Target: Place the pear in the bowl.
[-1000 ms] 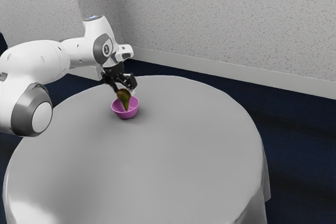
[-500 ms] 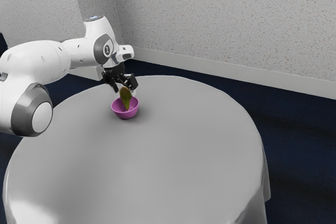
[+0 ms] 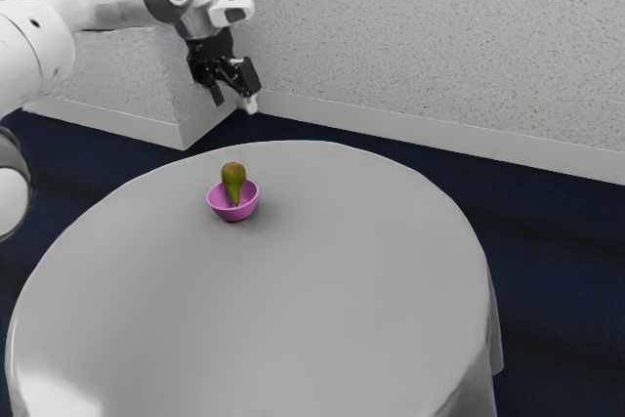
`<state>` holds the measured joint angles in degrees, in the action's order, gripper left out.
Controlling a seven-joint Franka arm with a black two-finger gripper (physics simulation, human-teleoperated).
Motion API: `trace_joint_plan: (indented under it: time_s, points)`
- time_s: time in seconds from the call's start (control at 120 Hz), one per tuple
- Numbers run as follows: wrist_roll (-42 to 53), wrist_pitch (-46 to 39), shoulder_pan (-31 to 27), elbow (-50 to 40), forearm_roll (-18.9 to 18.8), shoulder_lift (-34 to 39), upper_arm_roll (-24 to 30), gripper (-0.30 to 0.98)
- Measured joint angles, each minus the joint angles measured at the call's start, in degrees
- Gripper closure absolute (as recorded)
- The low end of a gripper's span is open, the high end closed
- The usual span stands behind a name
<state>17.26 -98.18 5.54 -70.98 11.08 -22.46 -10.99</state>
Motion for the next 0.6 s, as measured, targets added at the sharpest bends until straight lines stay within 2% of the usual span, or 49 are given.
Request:
trace_joint_plan:
  time_s: [0.108,0.275,0.417,0.6]
  points:
    - [-2.0,4.7,3.8,-6.3,-4.0,10.4,0.3,0.00]
    - [-4.4,5.7,4.6,-25.2,-8.5,28.5,1.9,0.00]
    - [-6.2,5.9,4.5,-27.0,-11.4,30.1,3.5,0.00]
    - [-8.0,6.7,4.3,-27.1,-12.6,30.1,3.5,0.00]
